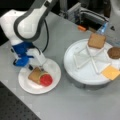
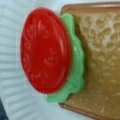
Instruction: Ingredient selection for cheeseburger or sandwich
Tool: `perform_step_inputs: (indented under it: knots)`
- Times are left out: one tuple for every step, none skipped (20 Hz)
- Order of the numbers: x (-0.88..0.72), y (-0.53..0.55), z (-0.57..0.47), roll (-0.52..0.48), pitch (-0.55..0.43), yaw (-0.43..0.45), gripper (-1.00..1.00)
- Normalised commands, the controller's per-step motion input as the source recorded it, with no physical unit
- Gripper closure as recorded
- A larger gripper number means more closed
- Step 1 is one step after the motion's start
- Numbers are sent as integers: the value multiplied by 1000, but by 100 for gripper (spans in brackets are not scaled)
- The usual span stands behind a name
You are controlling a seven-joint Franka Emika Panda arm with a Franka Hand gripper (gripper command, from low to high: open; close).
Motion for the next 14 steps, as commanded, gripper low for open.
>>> perform_step_inputs:
  knots:
    - [-76, 172, 306, -241, 176, -2, -100]
    - [-93, 201, 296, -251, 175, -3, -100]
    - [-117, 245, 291, -274, 176, -12, -100]
    - [-130, 270, 278, -272, 164, -7, -100]
    - [-132, 281, 239, -263, 149, 0, -100]
    - [-157, 307, 219, -357, 165, -58, -100]
    - [-171, 315, 188, -371, 156, -68, -100]
    - [-207, 343, 174, -397, 145, -85, -100]
    - [-254, 388, 164, -435, 138, -101, -100]
    - [-314, 442, 163, -470, 125, -114, -100]
    - [-382, 497, 166, -493, 114, -122, -100]
    - [-455, 548, 166, -507, 93, -127, -100]
    - [-525, 586, 171, -529, 89, -128, -100]
    - [-591, 613, 180, -524, 76, -121, -100]
